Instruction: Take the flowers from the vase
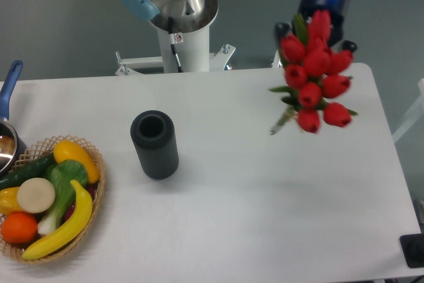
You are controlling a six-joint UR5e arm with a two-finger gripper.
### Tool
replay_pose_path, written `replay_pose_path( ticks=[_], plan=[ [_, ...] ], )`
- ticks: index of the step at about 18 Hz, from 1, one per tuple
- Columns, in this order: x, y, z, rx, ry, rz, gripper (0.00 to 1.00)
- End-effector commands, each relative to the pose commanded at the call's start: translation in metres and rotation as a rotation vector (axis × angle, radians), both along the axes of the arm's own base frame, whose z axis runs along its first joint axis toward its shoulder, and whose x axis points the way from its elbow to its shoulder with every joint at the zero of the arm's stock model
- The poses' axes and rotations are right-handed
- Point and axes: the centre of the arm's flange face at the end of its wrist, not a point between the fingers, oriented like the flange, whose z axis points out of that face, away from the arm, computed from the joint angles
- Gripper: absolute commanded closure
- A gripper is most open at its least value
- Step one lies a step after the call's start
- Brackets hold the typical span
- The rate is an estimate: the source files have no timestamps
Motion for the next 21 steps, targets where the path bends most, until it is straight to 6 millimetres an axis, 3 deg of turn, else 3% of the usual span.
replay_pose_path(
  ticks=[2, 4, 7, 12, 15, 21],
  plan=[
    [-0.004, -0.001, -0.026, -0.108, -0.008, 0.031, 1.0],
    [0.004, 0.006, -0.044, -0.167, -0.002, 0.001, 1.0],
    [0.003, 0.002, -0.058, -0.277, 0.03, 0.001, 1.0],
    [0.009, 0.037, -0.078, -0.453, 0.086, -0.063, 0.95],
    [0.013, 0.044, -0.094, -0.591, 0.077, -0.095, 0.94],
    [0.003, 0.061, -0.088, -0.666, 0.036, -0.134, 0.94]
  ],
)
